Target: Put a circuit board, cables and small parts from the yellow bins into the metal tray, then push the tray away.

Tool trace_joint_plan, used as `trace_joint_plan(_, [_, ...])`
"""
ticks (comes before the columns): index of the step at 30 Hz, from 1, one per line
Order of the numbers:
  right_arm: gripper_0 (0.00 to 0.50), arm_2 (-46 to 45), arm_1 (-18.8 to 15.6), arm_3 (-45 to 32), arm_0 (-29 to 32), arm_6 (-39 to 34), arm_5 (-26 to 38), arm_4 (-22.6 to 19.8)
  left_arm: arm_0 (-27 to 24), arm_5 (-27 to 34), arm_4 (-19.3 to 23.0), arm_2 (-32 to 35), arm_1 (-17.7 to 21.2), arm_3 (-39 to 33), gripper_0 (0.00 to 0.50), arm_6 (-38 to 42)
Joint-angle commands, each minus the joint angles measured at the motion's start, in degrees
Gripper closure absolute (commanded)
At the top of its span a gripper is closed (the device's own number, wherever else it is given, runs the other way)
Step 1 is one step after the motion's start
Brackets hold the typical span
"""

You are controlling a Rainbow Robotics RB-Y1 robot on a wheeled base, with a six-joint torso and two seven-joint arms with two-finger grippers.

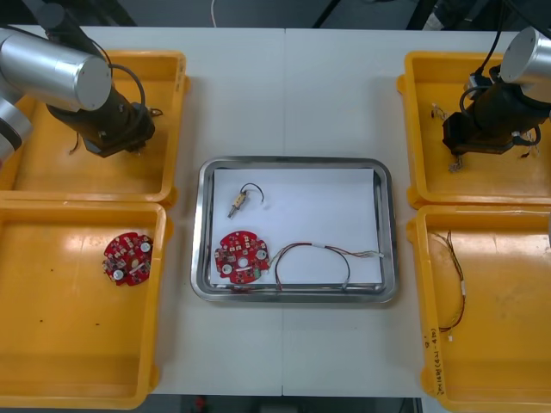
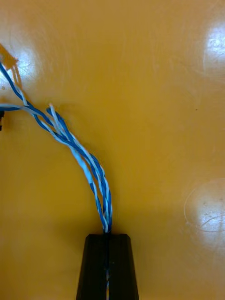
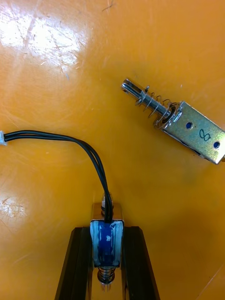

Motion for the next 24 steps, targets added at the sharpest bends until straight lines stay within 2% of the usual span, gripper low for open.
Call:
trace_joint_plan(1, [0.5,-0.8,1.3,-1.2,2.0,-0.5,-0.3,-0.9,-0.8,0.7,0.5,1.0,0.5,-0.1,0.5,-3.2])
trace_joint_plan(6, [0.5,-0.9,1.3,-4.1,2.0,-0.8,2.3,-0.9,-0.8,2.8,0.5,3.8,1.1,-0.2,0.5,-3.5])
trace_joint_plan(11, [0.5,-1.5,0.6,-11.9,2.4,-1.3,10.0,-0.2,-0.8,5.8,0.5,6.2,2.6,-1.6,0.5,-3.8])
trace_joint_plan(12, [0.5,-1.5,0.6,-11.9,2.4,-1.3,10.0,-0.2,-0.8,5.8,0.5,6.2,2.6,-1.6,0.5,-3.8])
trace_joint_plan(17, [0.5,-4.2,-0.2,-20.6,2.7,-0.8,19.5,-0.1,-0.8,9.1,0.5,8.2,4.3,-3.0,0.5,-4.0])
trace_joint_plan(18, [0.5,-4.2,-0.2,-20.6,2.7,-0.8,19.5,-0.1,-0.8,9.1,0.5,8.2,4.3,-3.0,0.5,-4.0])
trace_joint_plan(24, [0.5,-5.4,-1.0,-33.0,4.3,-1.3,29.8,0.2,-0.8,14.1,0.5,12.0,5.9,-5.6,0.5,-4.4])
